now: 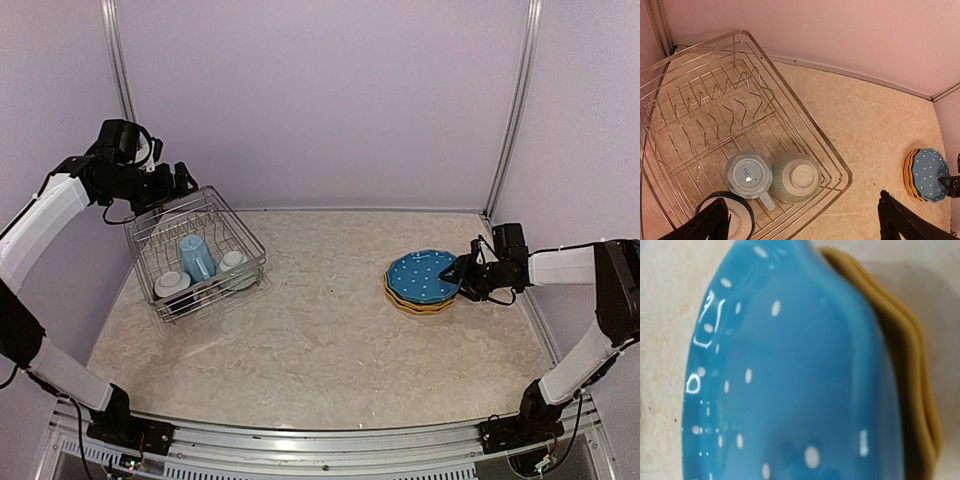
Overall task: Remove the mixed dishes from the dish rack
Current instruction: Place the plate with another plate, then grab the cup from the dish rack.
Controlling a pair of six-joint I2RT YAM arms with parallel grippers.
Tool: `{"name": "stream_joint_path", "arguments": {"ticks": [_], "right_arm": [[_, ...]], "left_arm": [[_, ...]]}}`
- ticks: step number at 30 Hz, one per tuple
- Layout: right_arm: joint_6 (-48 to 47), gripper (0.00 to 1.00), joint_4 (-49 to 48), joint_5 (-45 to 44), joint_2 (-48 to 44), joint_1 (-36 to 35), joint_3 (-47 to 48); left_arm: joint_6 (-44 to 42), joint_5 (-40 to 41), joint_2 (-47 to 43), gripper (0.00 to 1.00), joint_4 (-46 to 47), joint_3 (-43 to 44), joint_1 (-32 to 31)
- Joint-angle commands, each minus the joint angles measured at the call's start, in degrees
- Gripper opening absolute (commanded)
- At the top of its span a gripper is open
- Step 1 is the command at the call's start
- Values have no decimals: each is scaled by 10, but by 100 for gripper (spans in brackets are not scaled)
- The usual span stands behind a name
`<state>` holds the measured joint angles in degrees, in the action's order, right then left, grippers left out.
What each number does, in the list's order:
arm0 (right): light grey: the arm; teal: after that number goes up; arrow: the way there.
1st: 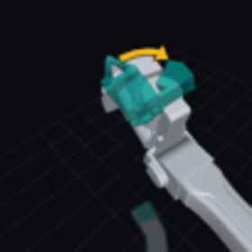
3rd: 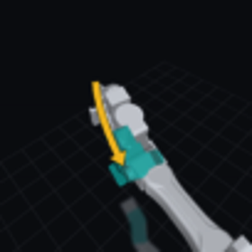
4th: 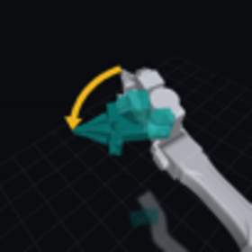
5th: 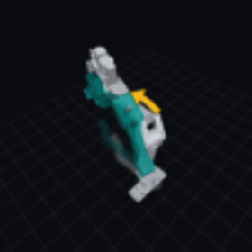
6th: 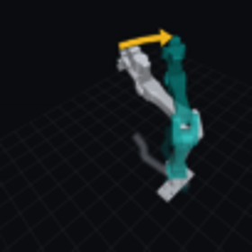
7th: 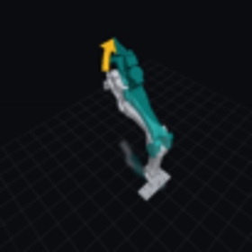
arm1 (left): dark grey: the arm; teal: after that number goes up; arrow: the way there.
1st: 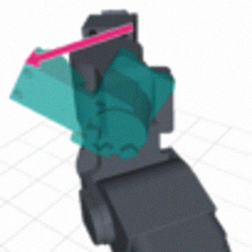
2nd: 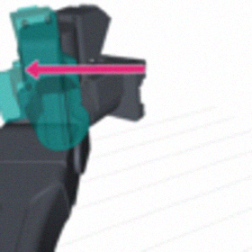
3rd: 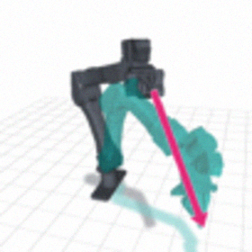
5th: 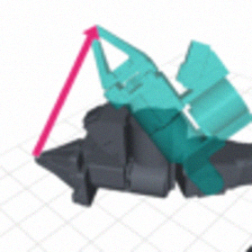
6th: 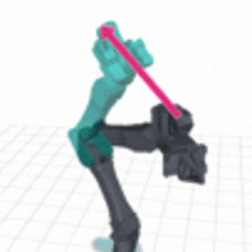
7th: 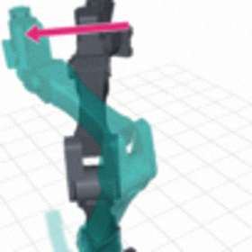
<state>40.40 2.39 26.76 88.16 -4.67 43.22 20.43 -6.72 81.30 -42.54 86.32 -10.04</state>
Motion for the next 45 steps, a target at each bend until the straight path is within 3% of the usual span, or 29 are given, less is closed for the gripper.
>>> {"name": "stream_joint_path", "arguments": {"ticks": [1,11,29,36,45], "right_arm": [[-41,58,38,-35,-34,-8,16],[-83,85,88,-86,-61,-16,15],[-126,91,151,-148,-100,-22,44],[-131,92,164,-158,-121,-28,53],[-129,92,167,-161,-141,-36,56]], "left_arm": [[5,-1,19,99,-29,21,5],[26,12,92,99,-93,65,5],[68,81,230,99,-193,125,5],[68,77,282,99,-191,132,9],[59,56,327,91,-183,149,21]]}}
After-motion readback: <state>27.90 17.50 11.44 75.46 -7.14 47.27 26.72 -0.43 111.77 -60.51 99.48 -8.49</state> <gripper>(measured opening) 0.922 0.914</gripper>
